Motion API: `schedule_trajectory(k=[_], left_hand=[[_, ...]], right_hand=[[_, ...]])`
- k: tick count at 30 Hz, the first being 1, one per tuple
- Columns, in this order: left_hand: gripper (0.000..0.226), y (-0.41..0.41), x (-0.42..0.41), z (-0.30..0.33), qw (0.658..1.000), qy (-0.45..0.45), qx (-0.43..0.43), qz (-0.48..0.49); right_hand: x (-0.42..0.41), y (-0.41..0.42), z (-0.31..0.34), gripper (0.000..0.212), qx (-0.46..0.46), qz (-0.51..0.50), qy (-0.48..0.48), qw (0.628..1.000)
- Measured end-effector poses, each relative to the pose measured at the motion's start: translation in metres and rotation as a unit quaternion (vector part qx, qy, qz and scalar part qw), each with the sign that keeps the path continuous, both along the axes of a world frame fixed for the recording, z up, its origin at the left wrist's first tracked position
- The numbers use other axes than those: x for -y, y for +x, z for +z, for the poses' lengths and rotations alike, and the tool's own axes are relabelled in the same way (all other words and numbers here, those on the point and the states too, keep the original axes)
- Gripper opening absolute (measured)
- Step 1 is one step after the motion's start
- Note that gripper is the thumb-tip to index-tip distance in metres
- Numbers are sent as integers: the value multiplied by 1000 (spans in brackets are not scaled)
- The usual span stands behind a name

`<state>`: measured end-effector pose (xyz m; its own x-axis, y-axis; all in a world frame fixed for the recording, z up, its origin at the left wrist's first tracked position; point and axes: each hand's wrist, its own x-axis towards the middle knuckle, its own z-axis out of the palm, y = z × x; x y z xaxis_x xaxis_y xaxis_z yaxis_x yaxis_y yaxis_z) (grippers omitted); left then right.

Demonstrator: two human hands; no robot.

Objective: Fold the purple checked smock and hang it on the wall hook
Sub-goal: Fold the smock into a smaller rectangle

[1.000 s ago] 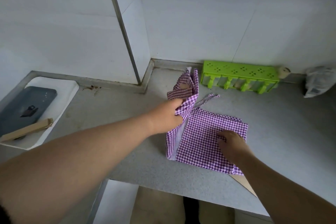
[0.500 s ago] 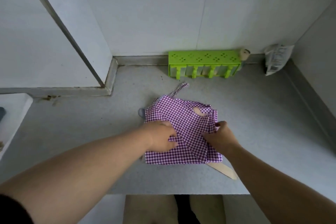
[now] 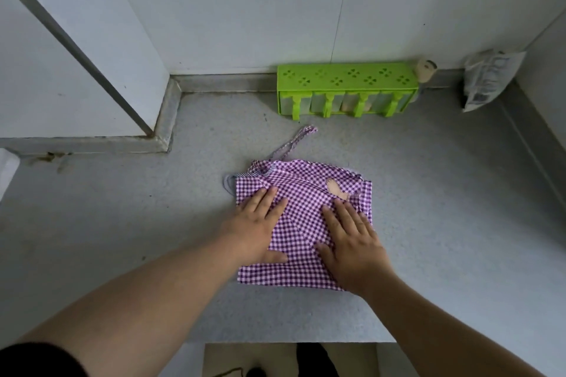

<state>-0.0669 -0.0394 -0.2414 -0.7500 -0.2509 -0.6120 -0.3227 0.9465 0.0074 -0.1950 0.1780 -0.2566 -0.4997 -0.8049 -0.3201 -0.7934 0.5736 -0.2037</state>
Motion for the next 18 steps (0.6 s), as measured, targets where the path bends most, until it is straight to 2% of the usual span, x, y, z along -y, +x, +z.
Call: schedule_trajectory(k=[5,9,12,13,15,16,18], left_hand=[[132,5,4,-18,1000,15,-19,0],[133,4,6,-24,999,28,-43,-6],[115,7,13,-18,995,76,-70,1],[99,8,18,-13,990,97,-101,20],[64,11,37,-6,965,90,-228,96],[57,12,50,-5,946,67,-278,152],[63,15,80,-3,919,46,-285,270]], right_hand=[[15,6,12,69,-32,-3,35,999],[59,13,17,71,-26,25,-26,999],[79,4,1,72,-5,-19,-25,999],[77,-1,-4,73,-9,-24,-21,999],[75,-7,-11,74,-21,-11,-30,999],[72,-9,-12,74,-22,-6,-36,999],[71,-9,-12,75,-21,-4,-41,999]])
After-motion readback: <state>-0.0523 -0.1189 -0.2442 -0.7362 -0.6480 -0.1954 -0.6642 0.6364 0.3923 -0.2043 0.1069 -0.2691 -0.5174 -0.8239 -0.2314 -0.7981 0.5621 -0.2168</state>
